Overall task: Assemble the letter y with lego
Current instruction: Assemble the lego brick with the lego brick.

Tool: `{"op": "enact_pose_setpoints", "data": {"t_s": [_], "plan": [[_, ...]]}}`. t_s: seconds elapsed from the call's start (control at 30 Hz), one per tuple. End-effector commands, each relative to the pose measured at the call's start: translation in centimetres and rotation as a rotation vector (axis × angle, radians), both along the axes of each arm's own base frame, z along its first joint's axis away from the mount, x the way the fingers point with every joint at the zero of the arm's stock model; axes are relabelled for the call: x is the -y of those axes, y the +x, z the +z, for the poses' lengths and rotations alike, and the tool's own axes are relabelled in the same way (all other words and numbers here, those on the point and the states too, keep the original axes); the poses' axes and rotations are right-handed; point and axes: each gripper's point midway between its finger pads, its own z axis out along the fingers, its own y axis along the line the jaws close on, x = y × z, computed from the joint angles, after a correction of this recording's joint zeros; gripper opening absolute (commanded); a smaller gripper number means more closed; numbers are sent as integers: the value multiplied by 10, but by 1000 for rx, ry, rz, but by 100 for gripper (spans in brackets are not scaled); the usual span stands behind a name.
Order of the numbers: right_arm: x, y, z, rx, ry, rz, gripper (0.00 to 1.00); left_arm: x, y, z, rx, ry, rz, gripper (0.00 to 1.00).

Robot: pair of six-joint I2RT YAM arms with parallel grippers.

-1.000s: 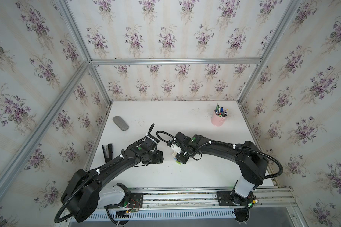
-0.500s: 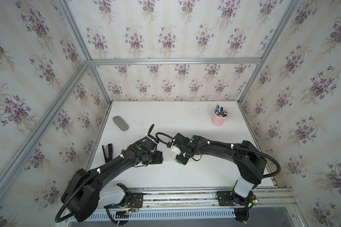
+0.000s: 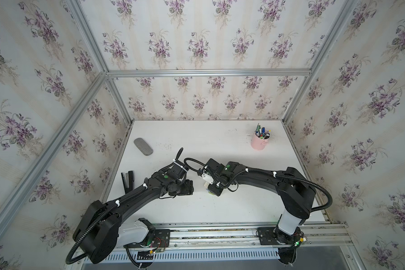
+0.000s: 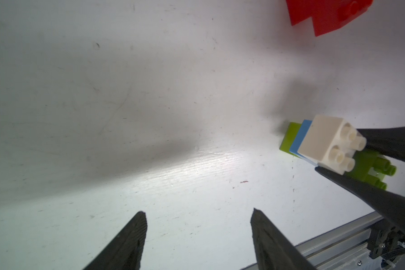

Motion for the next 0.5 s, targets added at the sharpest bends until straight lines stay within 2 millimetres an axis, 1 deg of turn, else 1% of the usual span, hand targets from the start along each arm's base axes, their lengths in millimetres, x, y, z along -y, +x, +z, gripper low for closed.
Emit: {"op": "enact_pose_setpoints", "data": {"t_s": [0.0, 0.47], "plan": [[3, 0, -5, 4, -22, 27, 23, -1, 0, -2, -3, 4, 9, 72], [-2, -6, -2, -21, -21, 120, 22, -2, 0, -5, -6, 9, 9, 72]]}}
